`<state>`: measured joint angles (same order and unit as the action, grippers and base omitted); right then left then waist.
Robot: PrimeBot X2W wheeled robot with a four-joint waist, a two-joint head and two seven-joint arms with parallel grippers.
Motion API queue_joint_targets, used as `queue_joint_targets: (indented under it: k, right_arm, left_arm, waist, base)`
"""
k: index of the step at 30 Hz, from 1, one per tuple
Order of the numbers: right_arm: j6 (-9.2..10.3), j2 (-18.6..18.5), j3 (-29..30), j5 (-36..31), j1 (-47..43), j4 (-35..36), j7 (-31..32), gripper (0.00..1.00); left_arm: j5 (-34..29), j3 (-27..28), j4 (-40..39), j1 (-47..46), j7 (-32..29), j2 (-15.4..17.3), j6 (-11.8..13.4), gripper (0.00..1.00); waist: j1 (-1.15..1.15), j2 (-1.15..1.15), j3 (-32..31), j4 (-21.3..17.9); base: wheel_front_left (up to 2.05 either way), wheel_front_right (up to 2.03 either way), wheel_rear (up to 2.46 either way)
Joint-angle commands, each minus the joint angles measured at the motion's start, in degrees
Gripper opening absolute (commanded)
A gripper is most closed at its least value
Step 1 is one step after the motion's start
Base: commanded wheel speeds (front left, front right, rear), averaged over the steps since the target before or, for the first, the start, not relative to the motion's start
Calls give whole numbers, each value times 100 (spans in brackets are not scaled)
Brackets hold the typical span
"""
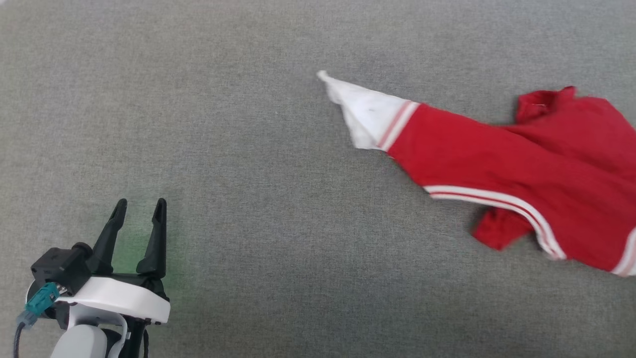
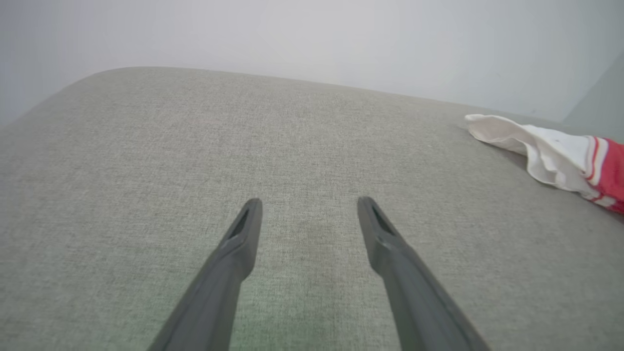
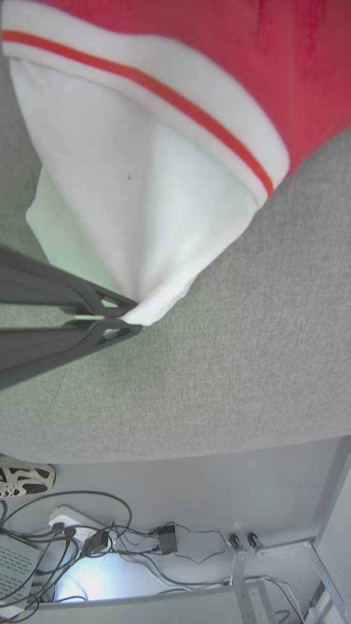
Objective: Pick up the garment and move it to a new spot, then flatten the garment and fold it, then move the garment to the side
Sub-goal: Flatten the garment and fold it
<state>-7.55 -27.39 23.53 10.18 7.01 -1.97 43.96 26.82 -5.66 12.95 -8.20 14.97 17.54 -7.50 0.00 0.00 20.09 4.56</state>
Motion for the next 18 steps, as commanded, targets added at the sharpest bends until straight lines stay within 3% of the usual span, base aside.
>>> queue_joint_targets:
  k: [1, 9, 11, 12, 18]
  right_arm:
    - [12, -34, 38, -155, 101, -64, -103, 0]
    - [12, 258, 186, -878, 632, -688, -780, 0]
    - [12, 403, 241, -956, 784, -754, -1072, 71]
    - [12, 460, 276, -1026, 828, -766, -1216, 100]
    - [12, 695, 433, -1185, 1022, -633, -2049, 100]
  left_arm:
    - [29, -9, 7, -31, 30, 15, 5, 100]
    - [69, -283, -74, -202, 29, 227, 4, 100]
    - [167, -438, -151, -324, 29, 336, 4, 100]
    - [203, -529, -190, -401, 29, 424, 4, 100]
    - [527, -1130, -564, -958, 29, 1178, 4, 100]
  waist:
    - [0, 0, 23, 18]
    - [0, 0, 74, -51]
    - [0, 0, 73, -103]
    - [0, 0, 64, -133]
    - [0, 0, 12, -406]
  base:
    - [0, 0, 0]
    - [0, 0, 0]
    - [0, 0, 0]
    - [0, 0, 0]
    - [0, 0, 0]
